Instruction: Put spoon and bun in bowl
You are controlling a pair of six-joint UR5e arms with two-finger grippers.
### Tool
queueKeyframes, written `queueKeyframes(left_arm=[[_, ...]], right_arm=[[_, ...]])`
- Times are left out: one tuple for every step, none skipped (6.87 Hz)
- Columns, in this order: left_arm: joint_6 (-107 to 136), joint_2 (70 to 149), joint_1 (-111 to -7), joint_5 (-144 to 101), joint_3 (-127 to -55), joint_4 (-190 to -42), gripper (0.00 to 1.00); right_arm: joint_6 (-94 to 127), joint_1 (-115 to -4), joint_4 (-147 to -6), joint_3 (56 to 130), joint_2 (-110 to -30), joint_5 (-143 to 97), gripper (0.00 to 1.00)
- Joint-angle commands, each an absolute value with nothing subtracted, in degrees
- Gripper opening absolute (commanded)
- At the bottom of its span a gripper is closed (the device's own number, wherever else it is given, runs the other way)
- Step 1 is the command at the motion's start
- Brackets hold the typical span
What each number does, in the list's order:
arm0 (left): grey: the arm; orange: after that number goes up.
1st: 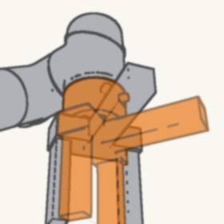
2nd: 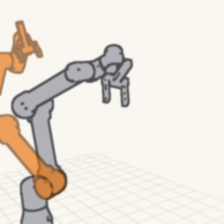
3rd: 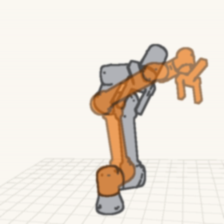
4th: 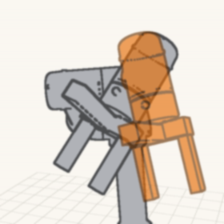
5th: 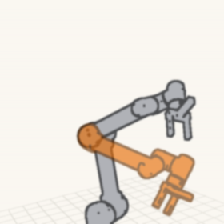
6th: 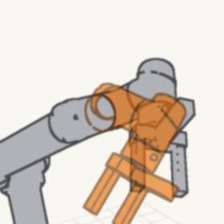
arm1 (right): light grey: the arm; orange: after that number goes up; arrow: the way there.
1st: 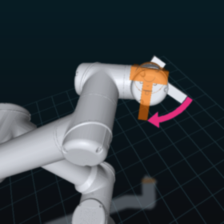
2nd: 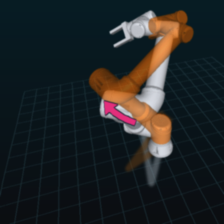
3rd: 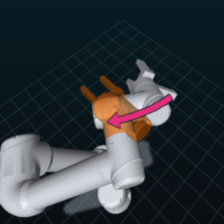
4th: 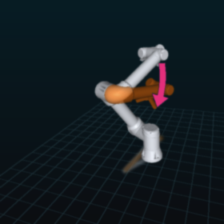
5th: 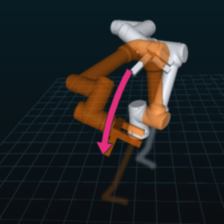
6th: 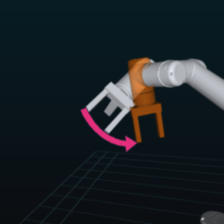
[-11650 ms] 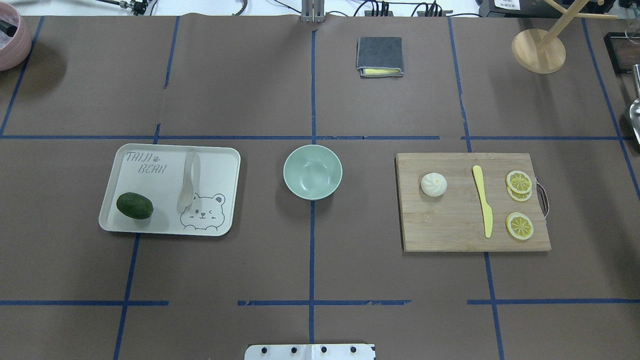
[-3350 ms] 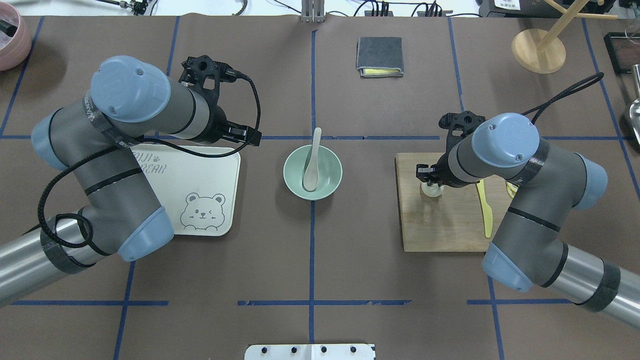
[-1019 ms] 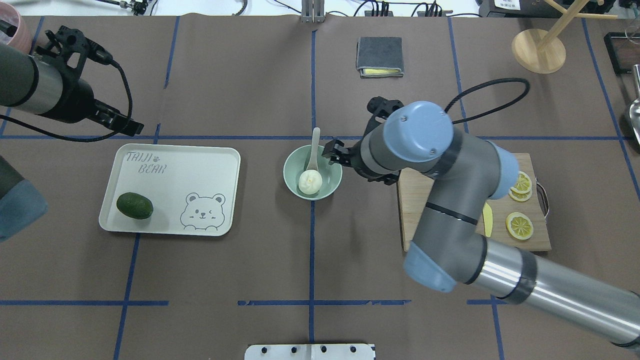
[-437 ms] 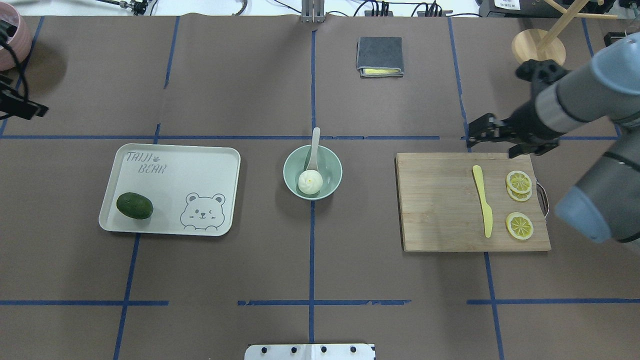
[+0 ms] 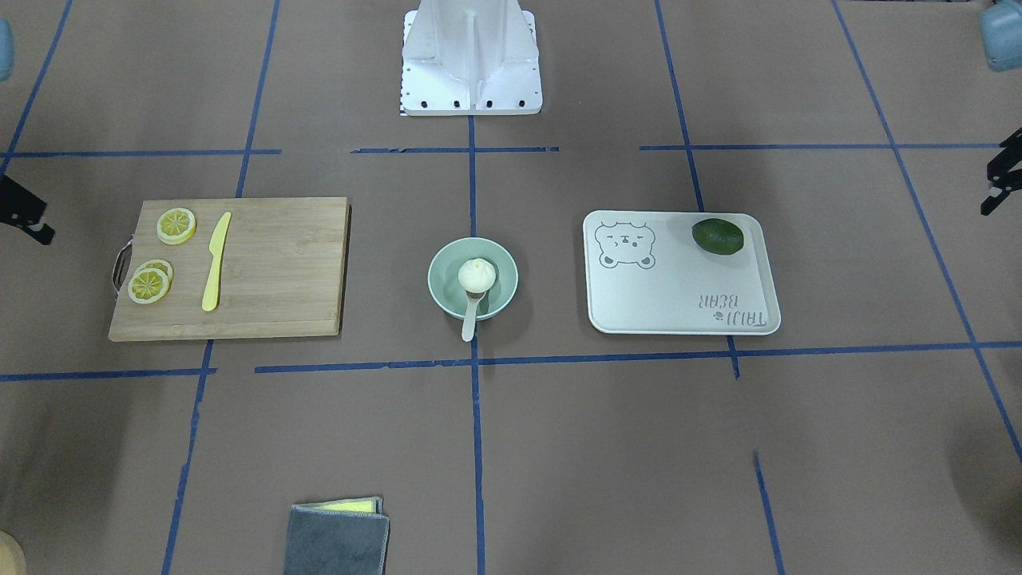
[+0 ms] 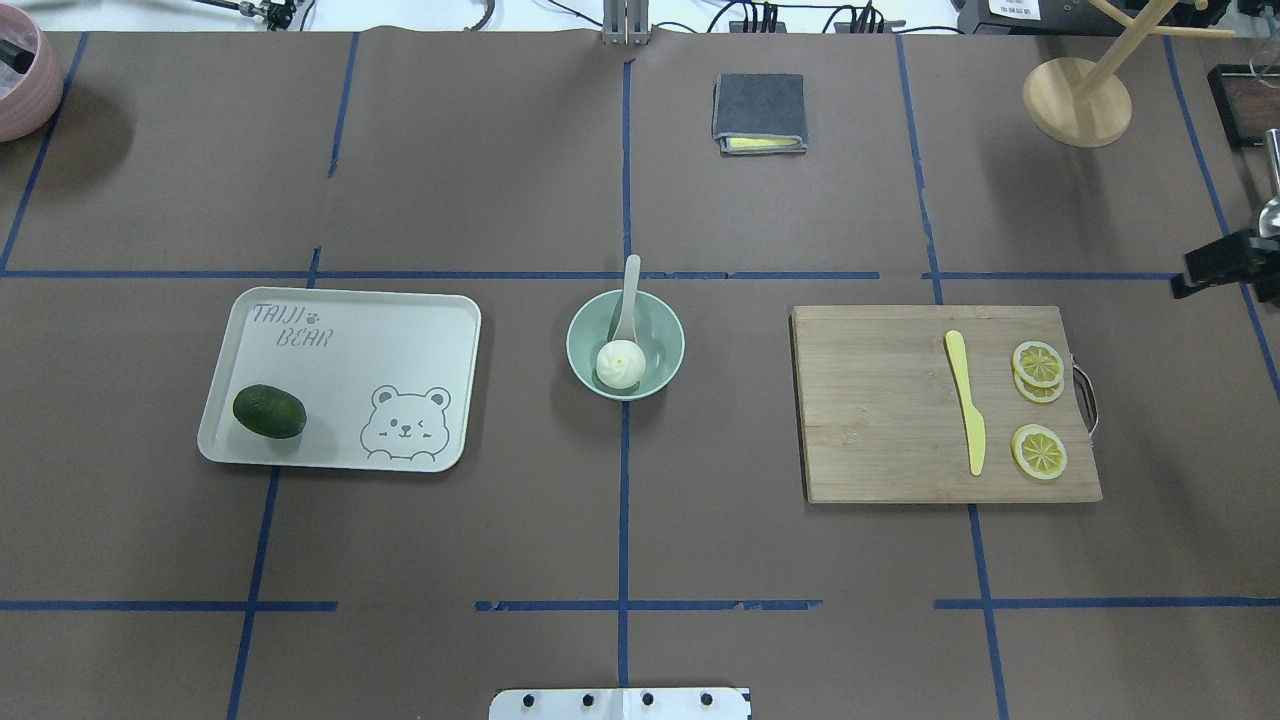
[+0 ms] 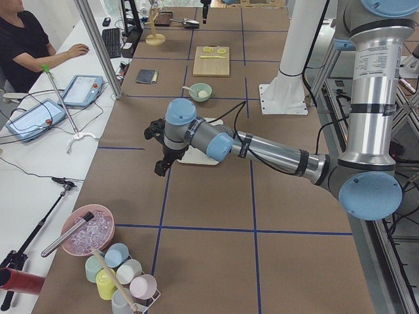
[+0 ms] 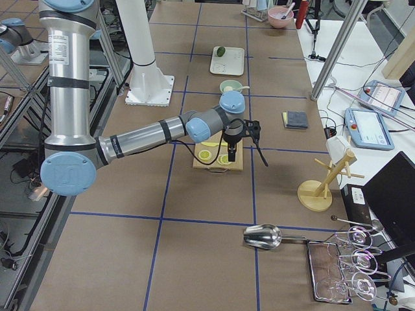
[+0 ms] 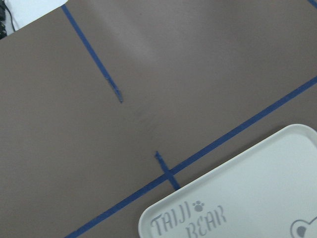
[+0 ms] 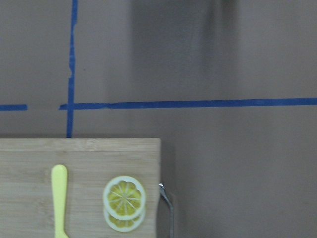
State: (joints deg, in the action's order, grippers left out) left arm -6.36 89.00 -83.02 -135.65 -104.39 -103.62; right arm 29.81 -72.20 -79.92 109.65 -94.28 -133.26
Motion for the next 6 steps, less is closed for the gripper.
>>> queueKeyframes(left_arm=[[-6.5, 89.37, -85.17, -138.34, -103.01, -93.93, 1.0], [-6.24, 89.47, -85.17, -138.34, -102.75, -92.13, 1.0], [-0.67, 89.3, -85.08, -138.25, -102.74, -92.11, 1.0], [1.12, 88.6, -85.08, -138.16, -102.22, -92.2, 1.0], [1.06, 88.33, -85.25, -138.16, -103.0, -92.28, 1.0], [-1.64, 88.33, -85.34, -138.08, -103.18, -92.29, 1.0]], right_arm=[[7.66, -82.4, -92.13, 109.6, -95.98, -135.17, 1.0], [1.82, -85.23, -95.5, 109.08, -97.02, -135.18, 1.0], [0.45, -87.25, -95.8, 108.46, -97.64, -135.96, 1.0], [0.44, -87.97, -95.89, 108.46, -97.73, -137.53, 1.0], [0.44, -89.02, -95.71, 109.41, -98.6, -137.64, 1.0], [0.53, -89.03, -95.54, 109.16, -99.31, -137.64, 1.0]])
